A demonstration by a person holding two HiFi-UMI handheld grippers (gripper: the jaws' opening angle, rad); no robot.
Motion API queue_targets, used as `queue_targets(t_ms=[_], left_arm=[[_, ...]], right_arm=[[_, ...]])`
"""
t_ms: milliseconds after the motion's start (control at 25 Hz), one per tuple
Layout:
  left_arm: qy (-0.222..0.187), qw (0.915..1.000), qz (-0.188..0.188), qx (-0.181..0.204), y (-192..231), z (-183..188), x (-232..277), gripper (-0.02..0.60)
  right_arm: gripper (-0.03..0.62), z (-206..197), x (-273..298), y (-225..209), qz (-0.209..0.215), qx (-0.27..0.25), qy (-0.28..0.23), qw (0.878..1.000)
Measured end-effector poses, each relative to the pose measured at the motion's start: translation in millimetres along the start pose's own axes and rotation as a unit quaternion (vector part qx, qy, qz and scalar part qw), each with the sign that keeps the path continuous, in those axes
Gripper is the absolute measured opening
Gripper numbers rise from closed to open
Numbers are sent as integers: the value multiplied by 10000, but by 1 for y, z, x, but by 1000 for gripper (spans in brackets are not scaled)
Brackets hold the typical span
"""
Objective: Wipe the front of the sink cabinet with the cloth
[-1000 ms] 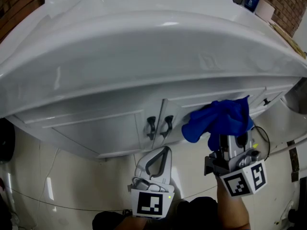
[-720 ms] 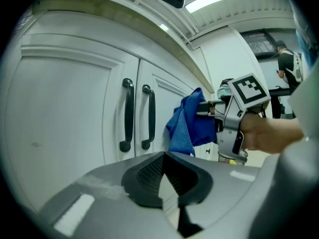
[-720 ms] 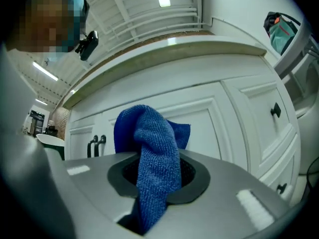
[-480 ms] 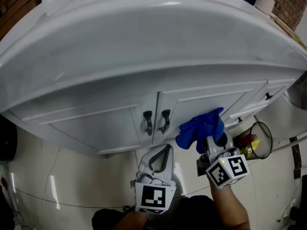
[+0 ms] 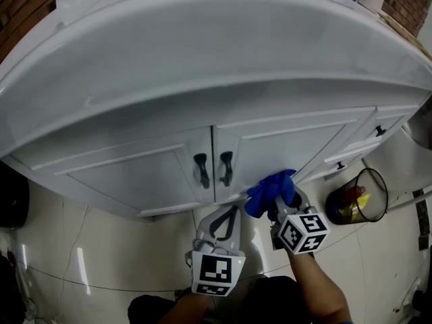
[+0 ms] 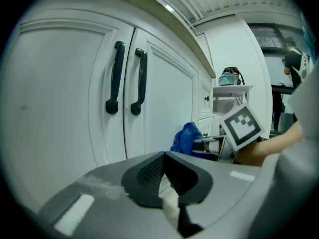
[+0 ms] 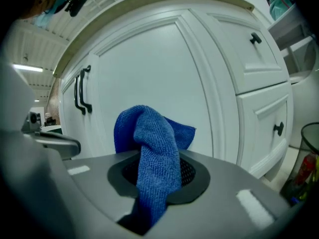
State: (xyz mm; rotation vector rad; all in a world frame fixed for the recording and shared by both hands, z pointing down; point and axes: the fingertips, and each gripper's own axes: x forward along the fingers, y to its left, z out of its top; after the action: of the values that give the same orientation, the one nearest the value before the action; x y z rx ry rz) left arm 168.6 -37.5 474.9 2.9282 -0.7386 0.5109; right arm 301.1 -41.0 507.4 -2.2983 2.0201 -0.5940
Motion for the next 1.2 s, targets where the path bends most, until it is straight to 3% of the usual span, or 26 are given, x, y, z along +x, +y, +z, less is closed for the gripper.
queue_targets(t_ms=[320,480,640,800,1000,1200], left_arm=[[76,9998,-134,-138,-9,-6,5,6],[96,9997,-155,-138,-11,-7,6,6],[-46,9998,-124,-147,-9,3,5,6],[-500,9987,-47,54,-14,33,0,6],[-1118,9918,251,562,-16,75,-11,6],[-1238,9906,283,512,-17,81,-12,6]], right_arm=[[80,-62,20,-22,-183,-9,910,9957],[80,-61,13,-23,-210,22,990,9949],[80,-5,-12,-2,-8,-105,383,9992],[80,82,-58,24,191,-283,-776,9964],[80,189,-110,42,88,-840,-2295,9696],[80,245,-110,42,-21,-1152,-2822,9524]])
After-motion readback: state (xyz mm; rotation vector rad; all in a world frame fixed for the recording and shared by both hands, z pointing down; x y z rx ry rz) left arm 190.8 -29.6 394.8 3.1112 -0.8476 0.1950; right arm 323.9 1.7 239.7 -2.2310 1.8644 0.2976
